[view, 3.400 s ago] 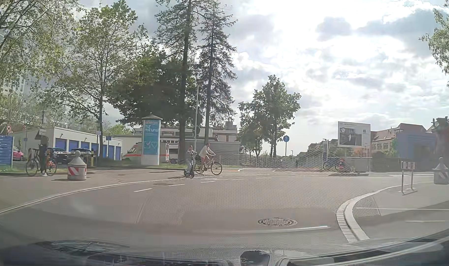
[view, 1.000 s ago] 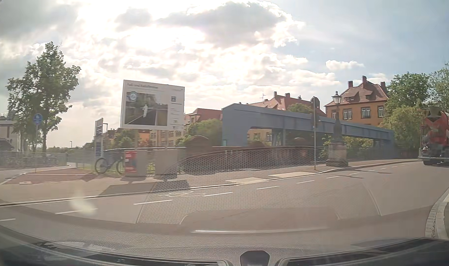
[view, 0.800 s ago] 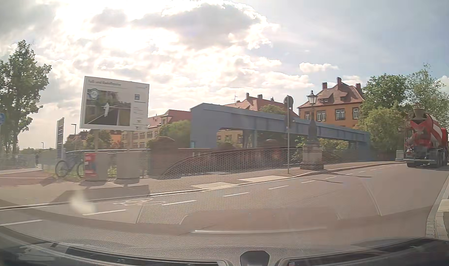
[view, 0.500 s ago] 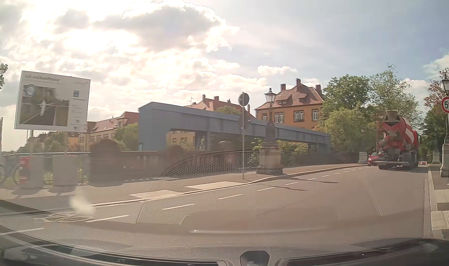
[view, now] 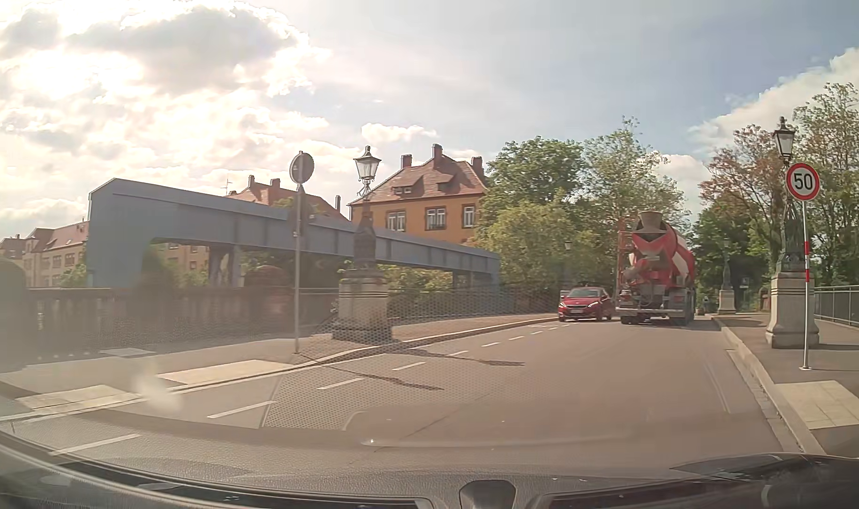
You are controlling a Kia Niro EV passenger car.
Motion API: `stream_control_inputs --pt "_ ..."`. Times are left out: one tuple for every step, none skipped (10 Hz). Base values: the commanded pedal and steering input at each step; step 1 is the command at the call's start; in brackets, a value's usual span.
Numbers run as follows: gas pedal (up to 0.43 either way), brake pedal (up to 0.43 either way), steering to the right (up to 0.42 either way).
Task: Follow the waypoints while adhering to traffic rules and regulations
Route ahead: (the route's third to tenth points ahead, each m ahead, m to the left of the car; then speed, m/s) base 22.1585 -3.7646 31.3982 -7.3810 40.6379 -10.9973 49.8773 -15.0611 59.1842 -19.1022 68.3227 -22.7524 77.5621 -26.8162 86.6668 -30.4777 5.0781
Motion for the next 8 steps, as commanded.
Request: stream_control_inputs --pt "0.087 0.000 0.373" --pt "0.087 0.000 0.348" --pt "0.087 0.000 0.319" --pt "0.098 0.000 0.281" --pt "0.098 0.000 0.247" --pt "0.098 0.000 0.213" --pt "0.098 0.000 0.191" --pt "0.098 0.000 0.162"
